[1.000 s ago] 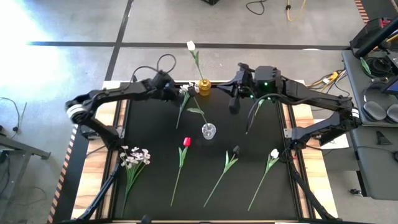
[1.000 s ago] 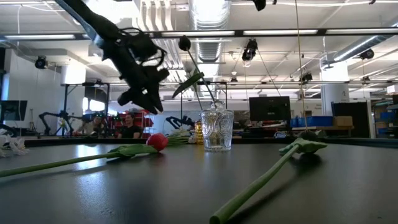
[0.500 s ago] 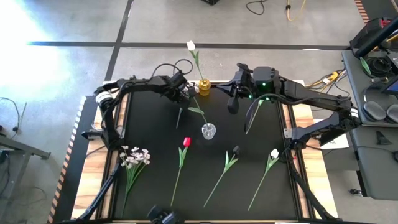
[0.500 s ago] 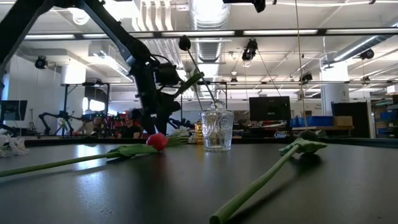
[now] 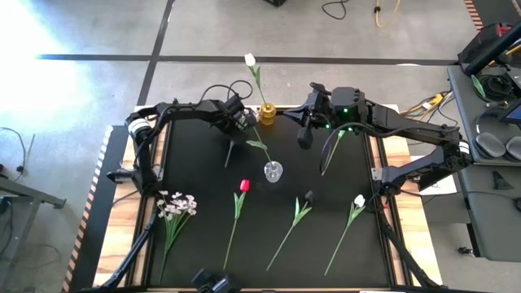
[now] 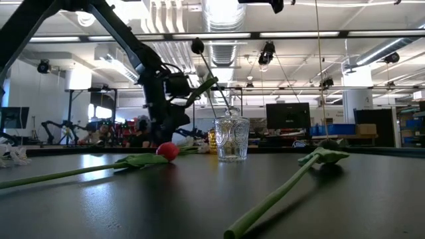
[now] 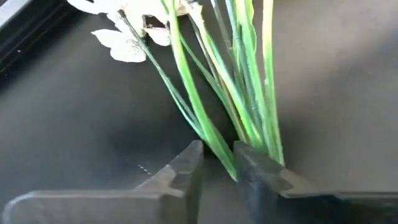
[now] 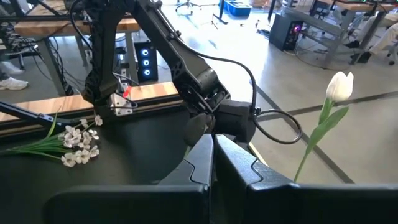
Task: Sort flowers into vase by color
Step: Put the top white flowers into the yellow vase
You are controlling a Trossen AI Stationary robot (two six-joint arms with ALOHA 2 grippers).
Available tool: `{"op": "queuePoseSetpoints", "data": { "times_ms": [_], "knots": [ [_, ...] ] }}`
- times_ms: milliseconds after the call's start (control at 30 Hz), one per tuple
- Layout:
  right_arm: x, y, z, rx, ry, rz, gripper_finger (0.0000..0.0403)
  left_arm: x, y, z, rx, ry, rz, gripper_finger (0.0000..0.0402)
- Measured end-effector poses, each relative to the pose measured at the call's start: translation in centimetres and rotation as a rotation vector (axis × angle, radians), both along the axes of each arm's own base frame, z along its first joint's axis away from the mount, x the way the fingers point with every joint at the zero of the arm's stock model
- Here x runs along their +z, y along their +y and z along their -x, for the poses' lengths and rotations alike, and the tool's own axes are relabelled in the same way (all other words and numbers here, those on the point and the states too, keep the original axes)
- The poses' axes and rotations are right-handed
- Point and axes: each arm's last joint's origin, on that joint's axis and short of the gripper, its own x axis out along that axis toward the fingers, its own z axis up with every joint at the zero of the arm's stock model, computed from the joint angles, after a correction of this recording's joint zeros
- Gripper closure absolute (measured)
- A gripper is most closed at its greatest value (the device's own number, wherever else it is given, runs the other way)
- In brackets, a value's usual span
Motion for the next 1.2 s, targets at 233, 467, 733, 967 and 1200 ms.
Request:
{"op": "queuePoseSetpoints", "data": {
  "times_ms": [233, 467, 733, 967, 1200],
  "knots": [
    [0.0, 0.0, 0.0, -0.002, -0.003, -0.008, 0.0393, 3.2, -0.8, 1.1, -0.024, -0.013, -0.021, 0.0395],
    [0.0, 0.0, 0.0, -0.005, -0.004, -0.015, 0.0393, 9.0, -2.3, 3.5, 0.011, -0.124, -0.102, 0.0400],
    [0.0, 0.0, 0.0, -0.010, -0.015, -0.032, 0.0393, 14.6, -5.3, 8.2, 0.069, -0.305, -0.226, 0.0401],
    [0.4, -0.3, -0.6, -0.026, -0.097, -0.060, 0.0393, 20.4, -7.6, 10.9, 0.070, -0.599, -0.439, 0.0401],
    [1.0, -1.4, -1.8, -0.014, -0.235, -0.050, 0.0364, 26.4, -8.5, 11.5, -0.005, -0.951, -0.588, 0.0401]
  ]
}}
